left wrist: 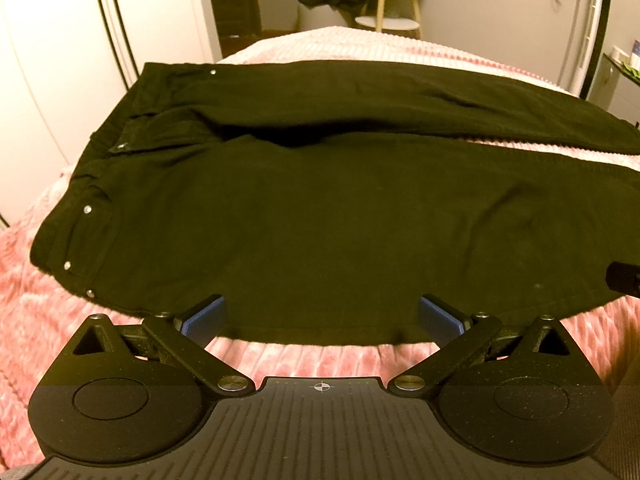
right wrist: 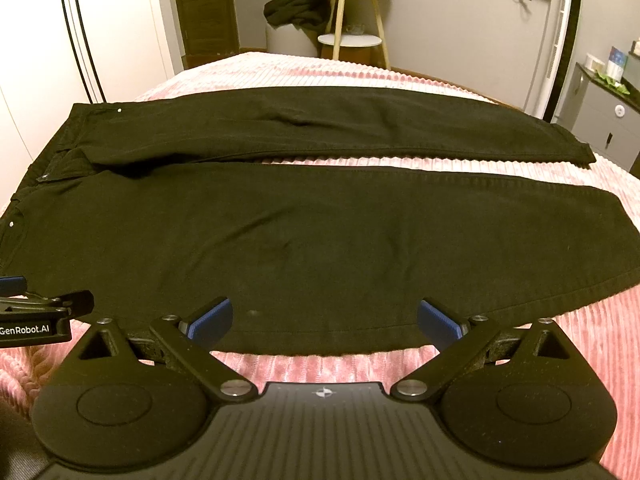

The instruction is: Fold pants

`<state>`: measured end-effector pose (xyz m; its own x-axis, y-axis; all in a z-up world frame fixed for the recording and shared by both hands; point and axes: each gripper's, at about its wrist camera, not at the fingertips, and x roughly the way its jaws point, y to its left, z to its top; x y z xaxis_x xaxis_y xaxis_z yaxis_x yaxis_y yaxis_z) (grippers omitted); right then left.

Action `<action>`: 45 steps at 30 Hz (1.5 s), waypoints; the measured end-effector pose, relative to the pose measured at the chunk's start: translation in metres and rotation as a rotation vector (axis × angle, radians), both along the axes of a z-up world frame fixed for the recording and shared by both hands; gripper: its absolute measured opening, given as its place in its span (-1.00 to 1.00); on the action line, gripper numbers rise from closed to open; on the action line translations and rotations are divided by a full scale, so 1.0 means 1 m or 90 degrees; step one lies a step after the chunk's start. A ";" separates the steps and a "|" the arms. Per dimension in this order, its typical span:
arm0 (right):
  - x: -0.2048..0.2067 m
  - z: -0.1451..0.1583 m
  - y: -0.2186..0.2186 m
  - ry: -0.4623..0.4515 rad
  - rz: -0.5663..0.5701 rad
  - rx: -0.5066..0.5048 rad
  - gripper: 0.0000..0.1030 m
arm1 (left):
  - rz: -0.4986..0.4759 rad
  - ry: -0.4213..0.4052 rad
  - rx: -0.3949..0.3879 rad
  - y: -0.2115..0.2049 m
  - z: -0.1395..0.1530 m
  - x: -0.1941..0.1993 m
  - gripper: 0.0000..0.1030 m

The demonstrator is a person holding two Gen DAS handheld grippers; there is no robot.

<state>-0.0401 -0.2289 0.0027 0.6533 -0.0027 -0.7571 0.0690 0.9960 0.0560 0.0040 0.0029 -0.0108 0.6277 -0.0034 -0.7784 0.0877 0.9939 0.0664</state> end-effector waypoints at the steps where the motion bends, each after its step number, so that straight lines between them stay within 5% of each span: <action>1: 0.000 0.000 -0.001 0.000 0.001 0.001 0.92 | 0.000 0.001 -0.001 0.000 0.000 0.000 1.00; 38: 0.004 -0.002 -0.006 0.013 -0.004 0.017 0.92 | -0.002 0.022 0.000 -0.001 0.001 0.006 1.00; 41: 0.005 -0.001 -0.013 0.015 -0.004 0.042 0.92 | -0.005 0.029 -0.002 -0.001 0.001 0.007 1.00; 45: 0.017 -0.003 -0.047 0.031 -0.027 0.153 0.92 | 0.015 0.011 0.016 0.002 0.010 0.010 1.00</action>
